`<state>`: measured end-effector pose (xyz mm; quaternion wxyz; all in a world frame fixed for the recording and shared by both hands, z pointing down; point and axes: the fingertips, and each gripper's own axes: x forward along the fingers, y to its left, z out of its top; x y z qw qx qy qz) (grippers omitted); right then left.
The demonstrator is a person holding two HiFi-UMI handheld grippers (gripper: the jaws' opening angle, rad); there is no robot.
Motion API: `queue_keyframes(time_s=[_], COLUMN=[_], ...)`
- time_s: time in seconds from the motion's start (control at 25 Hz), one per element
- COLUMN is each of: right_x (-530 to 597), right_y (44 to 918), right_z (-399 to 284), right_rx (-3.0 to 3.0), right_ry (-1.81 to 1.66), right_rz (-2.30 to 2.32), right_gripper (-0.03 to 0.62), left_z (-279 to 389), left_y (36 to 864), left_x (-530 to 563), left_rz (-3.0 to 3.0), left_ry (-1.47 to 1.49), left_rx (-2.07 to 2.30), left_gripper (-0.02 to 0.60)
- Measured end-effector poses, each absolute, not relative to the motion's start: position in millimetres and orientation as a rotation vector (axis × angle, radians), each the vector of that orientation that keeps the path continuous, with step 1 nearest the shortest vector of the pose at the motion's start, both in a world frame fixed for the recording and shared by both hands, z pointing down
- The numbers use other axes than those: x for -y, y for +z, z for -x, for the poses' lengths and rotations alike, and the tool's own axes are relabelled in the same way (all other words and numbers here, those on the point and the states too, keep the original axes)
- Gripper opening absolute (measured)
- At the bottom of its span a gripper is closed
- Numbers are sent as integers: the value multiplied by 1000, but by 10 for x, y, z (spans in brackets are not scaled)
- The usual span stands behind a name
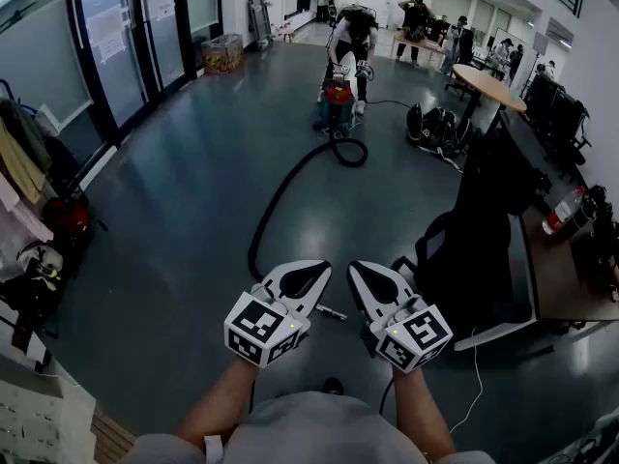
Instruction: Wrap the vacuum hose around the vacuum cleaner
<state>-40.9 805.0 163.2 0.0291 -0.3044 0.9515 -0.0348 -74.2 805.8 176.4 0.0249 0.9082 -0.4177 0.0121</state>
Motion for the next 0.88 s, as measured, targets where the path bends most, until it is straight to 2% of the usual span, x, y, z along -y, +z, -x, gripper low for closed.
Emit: queue_keyframes(time_s=[0.88], right_x=[-7944], right_y=[1694], right_z=[330], right_rx=[-2944], right_ry=[-130], right_rz=[924], right_gripper=[5], left_z=[654], left_y=[1827], left_x=[-7966], left_rz=[-2800], left_ry=[76], left_rx=[1299], left_gripper=[8])
